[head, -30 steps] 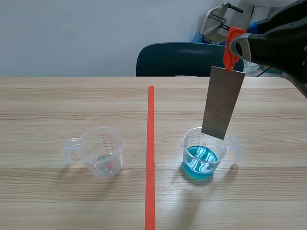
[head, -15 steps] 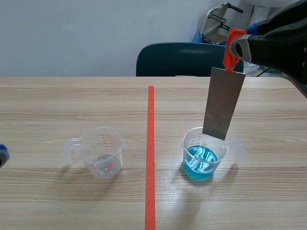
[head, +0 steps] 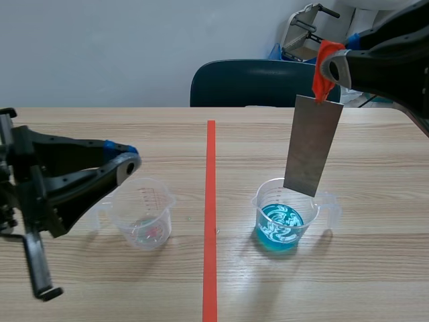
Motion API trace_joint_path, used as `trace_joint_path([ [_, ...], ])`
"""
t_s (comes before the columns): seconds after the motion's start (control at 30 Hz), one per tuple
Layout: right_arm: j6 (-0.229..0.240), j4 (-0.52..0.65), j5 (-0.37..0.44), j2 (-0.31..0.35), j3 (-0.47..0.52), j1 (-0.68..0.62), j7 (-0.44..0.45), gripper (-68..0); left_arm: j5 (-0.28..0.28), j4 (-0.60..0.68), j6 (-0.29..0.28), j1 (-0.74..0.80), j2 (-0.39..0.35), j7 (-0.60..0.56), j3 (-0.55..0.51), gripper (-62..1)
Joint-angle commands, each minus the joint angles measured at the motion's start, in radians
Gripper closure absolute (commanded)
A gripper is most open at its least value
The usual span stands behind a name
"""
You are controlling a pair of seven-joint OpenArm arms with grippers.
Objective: Do the redox reaction experiment
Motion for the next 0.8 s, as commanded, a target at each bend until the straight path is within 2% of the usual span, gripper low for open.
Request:
trace_joint_path([
  [0.0,-0.004,0.014,0.012,0.01,0.008,0.02,0.012,-0.6,-0.025,0.008,0.027,-0.032,0.018,0.019,0.038,-1.9],
  [0.23,-0.004,0.014,0.012,0.01,0.008,0.02,0.012,-0.6,-0.039,-0.07,0.154,-0.238,0.063,0.12,0.275,-1.9],
  [0.4,-0.004,0.014,0.012,0.01,0.008,0.02,0.012,-0.6,-0.047,-0.184,0.211,-0.36,0.128,0.143,0.401,-1.9],
  [0.77,-0.004,0.014,0.012,0.01,0.008,0.02,0.012,-0.6,-0.095,-0.369,0.243,-0.514,0.281,0.192,0.549,-1.9],
])
